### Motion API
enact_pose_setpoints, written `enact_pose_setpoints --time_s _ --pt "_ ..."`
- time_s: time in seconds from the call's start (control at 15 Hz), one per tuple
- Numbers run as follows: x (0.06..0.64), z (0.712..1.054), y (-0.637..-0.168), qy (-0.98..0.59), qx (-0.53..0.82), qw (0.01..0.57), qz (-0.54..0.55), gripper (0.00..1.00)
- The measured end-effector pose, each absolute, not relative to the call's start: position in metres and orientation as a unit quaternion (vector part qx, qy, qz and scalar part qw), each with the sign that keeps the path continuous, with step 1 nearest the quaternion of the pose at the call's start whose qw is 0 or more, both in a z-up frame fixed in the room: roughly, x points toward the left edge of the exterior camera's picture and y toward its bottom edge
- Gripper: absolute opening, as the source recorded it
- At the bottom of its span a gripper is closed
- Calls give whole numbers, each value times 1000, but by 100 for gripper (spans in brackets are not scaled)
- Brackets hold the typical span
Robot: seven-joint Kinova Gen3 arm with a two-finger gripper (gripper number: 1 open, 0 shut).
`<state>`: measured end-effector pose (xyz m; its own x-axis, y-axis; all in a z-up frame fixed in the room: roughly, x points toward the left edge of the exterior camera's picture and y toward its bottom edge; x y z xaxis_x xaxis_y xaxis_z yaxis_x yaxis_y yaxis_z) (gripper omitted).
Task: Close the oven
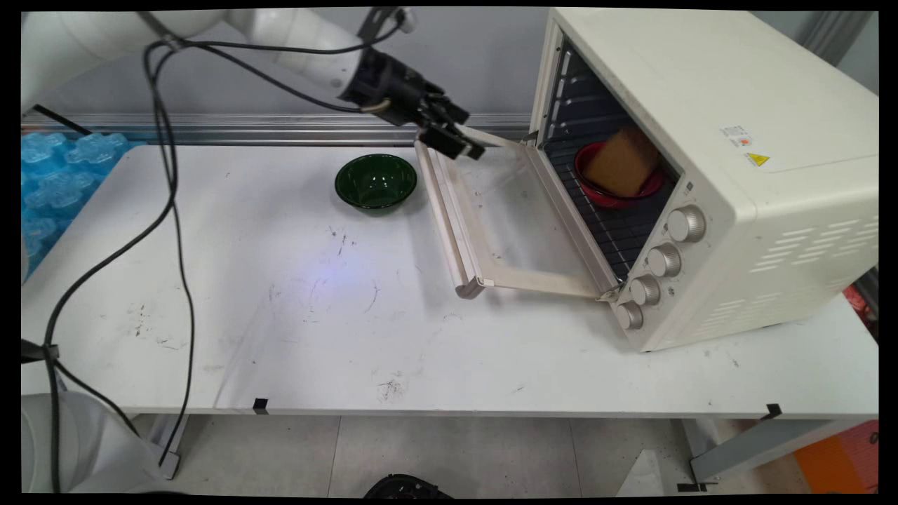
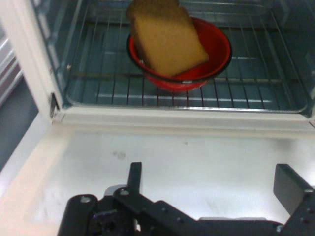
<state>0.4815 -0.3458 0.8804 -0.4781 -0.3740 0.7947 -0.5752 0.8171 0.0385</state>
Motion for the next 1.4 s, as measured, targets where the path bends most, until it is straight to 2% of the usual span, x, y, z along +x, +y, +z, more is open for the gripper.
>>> enact_pose_setpoints --time_s 0.67,1.13,1.2,1.4 --pt "534 874 -306 -852 313 410 89 100" --pt "543 848 -292 -862 307 396 77 100" --pt "543 842 -292 -864 306 393 76 0" --pt "540 827 -292 -869 301 386 72 0"
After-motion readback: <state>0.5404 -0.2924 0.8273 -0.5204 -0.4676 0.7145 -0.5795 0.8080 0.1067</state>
